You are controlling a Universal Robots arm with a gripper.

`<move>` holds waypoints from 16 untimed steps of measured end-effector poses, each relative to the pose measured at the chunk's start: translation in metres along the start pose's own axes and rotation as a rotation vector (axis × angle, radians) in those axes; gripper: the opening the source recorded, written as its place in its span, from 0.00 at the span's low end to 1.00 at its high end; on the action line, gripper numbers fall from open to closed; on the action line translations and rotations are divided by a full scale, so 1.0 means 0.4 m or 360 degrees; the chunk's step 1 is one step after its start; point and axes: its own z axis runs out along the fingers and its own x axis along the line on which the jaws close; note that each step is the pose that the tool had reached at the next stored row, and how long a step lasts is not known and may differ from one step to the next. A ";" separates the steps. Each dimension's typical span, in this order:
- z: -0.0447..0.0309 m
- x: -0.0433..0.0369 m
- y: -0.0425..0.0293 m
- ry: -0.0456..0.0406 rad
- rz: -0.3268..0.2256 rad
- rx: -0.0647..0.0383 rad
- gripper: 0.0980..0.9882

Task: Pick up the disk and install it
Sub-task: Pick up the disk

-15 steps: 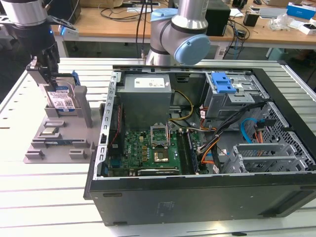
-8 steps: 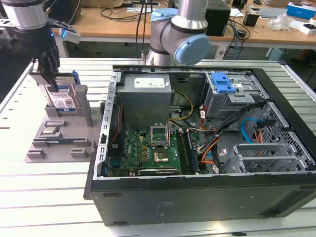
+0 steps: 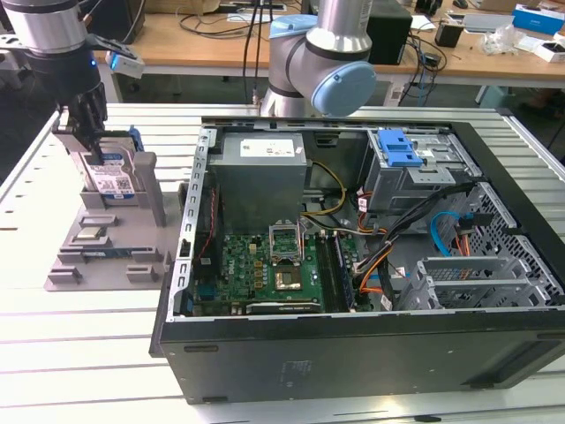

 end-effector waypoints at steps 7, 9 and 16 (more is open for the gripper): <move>-0.011 0.000 -0.001 0.0000 0.0000 0.0000 0.30; -0.024 0.000 -0.001 0.0000 0.0000 0.0000 0.30; -0.068 -0.001 0.001 0.0000 0.0000 0.0000 0.30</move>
